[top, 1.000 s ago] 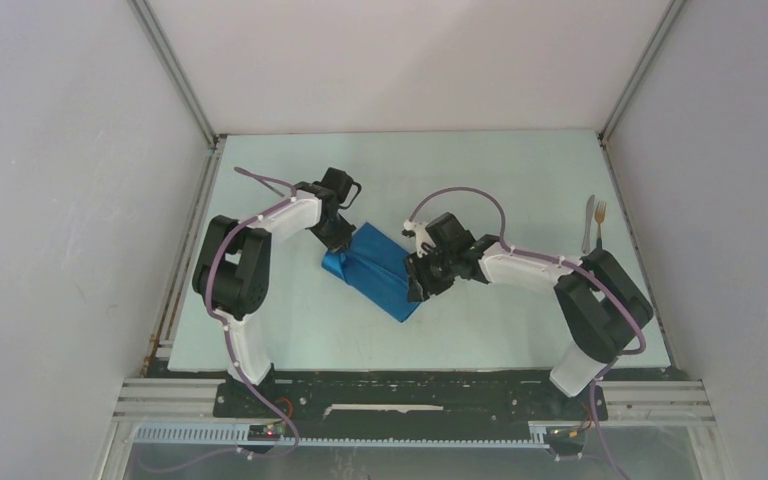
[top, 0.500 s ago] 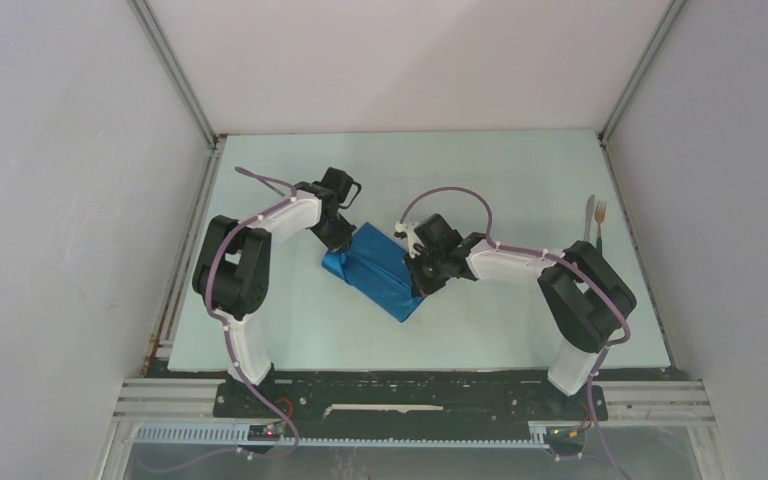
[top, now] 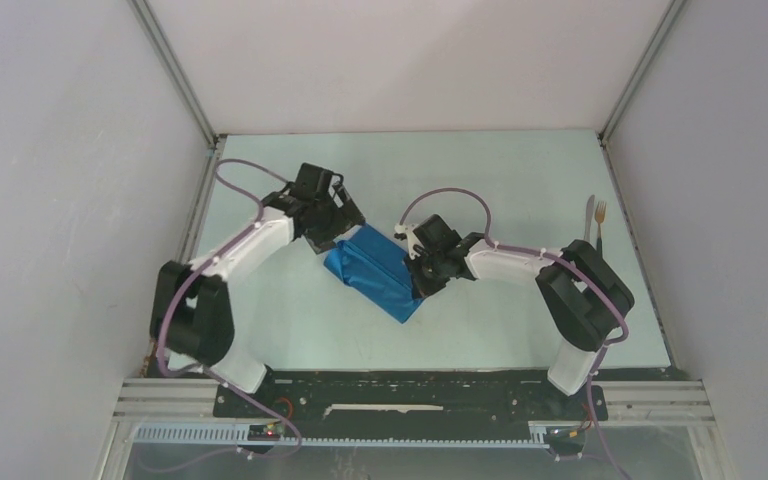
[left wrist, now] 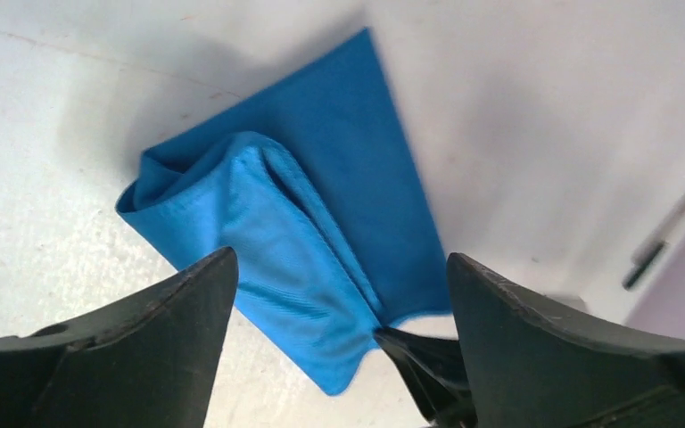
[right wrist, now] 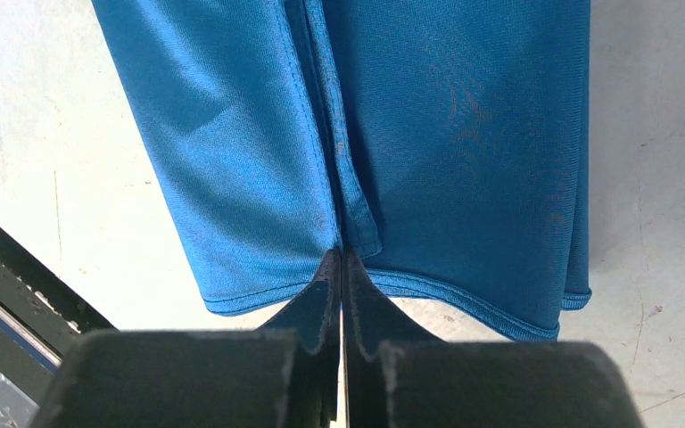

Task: Fold the napkin into a case and place the utensils inside
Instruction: Fold the 2/3-rectangle-folded napkin.

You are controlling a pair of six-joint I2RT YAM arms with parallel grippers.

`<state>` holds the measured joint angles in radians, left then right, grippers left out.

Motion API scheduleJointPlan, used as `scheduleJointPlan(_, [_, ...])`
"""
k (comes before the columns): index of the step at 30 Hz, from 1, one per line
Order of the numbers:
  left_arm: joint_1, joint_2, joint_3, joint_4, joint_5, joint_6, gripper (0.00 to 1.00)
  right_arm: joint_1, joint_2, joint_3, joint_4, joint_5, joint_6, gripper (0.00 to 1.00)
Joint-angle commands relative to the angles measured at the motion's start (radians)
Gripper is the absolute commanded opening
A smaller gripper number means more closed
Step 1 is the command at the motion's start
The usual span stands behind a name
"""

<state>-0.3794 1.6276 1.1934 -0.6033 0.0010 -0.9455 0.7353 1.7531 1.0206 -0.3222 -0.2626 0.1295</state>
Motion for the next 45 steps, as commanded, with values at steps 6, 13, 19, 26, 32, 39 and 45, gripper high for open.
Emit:
scheduleJointPlan(6, [0.139,-0.236,-0.235,0.220,0.233,0.134,0.56,-0.001,-0.008,0.020,0.010,-0.019,0.032,0.00])
scheduleJointPlan(13, [0.175,-0.143,-0.337,0.364,0.296,0.102,0.09,0.001,-0.006,0.018,0.011,-0.023,0.047,0.00])
scheduleJointPlan(19, [0.176,-0.068,-0.352,0.433,0.282,0.080,0.00,-0.002,-0.012,0.011,0.015,-0.026,0.044,0.00])
scheduleJointPlan(26, [0.177,0.007,-0.325,0.480,0.284,0.076,0.00,-0.007,-0.006,0.010,0.014,-0.032,0.045,0.00])
scheduleJointPlan(32, [0.175,0.042,-0.326,0.506,0.293,0.077,0.00,-0.016,-0.006,0.011,0.011,-0.012,0.049,0.01])
scheduleJointPlan(39, [0.176,0.057,-0.336,0.510,0.297,0.085,0.01,0.012,-0.092,0.082,-0.098,0.125,0.051,0.43])
scheduleJointPlan(45, [0.177,0.054,-0.341,0.504,0.303,0.087,0.00,0.022,-0.071,0.135,0.076,-0.182,0.197,0.80])
